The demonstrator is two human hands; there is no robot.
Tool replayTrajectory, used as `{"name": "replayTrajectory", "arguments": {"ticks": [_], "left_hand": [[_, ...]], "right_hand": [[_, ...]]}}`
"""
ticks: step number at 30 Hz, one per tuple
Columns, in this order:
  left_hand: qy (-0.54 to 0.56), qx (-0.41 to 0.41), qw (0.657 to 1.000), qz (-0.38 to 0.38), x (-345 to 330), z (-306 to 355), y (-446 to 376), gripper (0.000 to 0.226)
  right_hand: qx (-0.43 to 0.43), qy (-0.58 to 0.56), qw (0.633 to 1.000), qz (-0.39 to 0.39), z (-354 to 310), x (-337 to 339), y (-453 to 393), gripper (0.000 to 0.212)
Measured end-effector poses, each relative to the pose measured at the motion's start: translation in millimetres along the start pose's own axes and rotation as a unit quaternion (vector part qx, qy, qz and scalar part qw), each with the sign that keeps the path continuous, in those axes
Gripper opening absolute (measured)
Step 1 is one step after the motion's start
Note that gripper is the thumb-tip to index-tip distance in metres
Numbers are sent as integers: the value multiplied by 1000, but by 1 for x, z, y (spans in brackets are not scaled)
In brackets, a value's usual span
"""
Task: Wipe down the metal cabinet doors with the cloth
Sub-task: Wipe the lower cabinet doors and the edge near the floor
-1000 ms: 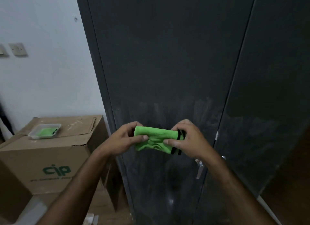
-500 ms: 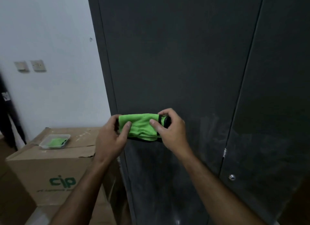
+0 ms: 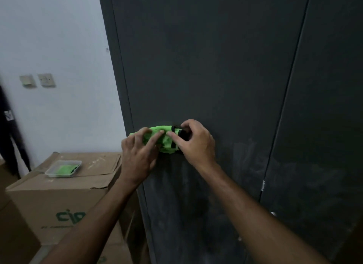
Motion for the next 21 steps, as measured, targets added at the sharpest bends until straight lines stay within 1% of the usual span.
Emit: {"name": "replayTrajectory", "arguments": {"ticks": [1, 3, 5, 7, 9, 10, 11, 13, 14, 15, 16, 17, 18, 19, 21], "left_hand": [[-11, 2, 1000, -7, -2, -1, 0, 61], [-26, 24, 999, -4, -6, 4, 5, 64], [-28, 39, 999, -15, -9, 9, 22, 64], [-20, 19, 998, -60, -6, 14, 51, 67], [-22, -4, 995, -96, 1, 18, 73, 73], [-20, 0, 995, -94, 2, 18, 71, 75], [-19, 17, 997, -76, 2, 16, 59, 75], [-21, 89, 996, -22, -2, 8, 20, 69], [-25, 112, 993, 9, -6, 4, 1, 64], [-24, 116, 993, 31, -8, 3, -9, 61], [-19, 102, 994, 45, -11, 5, -7, 61], [-11, 70, 997, 41, -14, 12, 5, 63], [-6, 26, 1000, 11, -17, 22, 24, 69], [-9, -15, 999, -31, -17, 33, 48, 81], [-23, -57, 992, -111, -15, 43, 76, 104]], "right_hand": [[4, -8, 1000, 20, 7, 7, -2, 34], [13, -10, 996, 91, 27, 24, -4, 26], [14, 23, 988, 150, 52, 41, -5, 19], [5, 80, 983, 163, 79, 60, -2, 18], [1, 123, 980, 156, 104, 76, 5, 22], [2, 135, 979, 154, 115, 82, 8, 23], [3, 143, 977, 156, 125, 89, 10, 24], [-1, 157, 973, 168, 141, 100, 9, 25], [-6, 162, 971, 176, 148, 105, 6, 26], [-10, 166, 969, 181, 155, 110, 4, 27], [-14, 169, 968, 183, 161, 115, 3, 27], [-16, 171, 968, 181, 165, 119, 2, 28], [-18, 171, 969, 175, 170, 123, 2, 28], [-19, 169, 972, 165, 175, 126, 3, 28], [-14, 158, 977, 141, 184, 131, 3, 28]]}}
Point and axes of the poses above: each hand's wrist, its own y-axis away from the middle knuckle, its own x-axis out of the back of the hand, z = x × y, the point moved 1 cm from there along -y, towards the middle knuckle, and after that the axes turned 14 degrees about z, right-handed, at the moved point
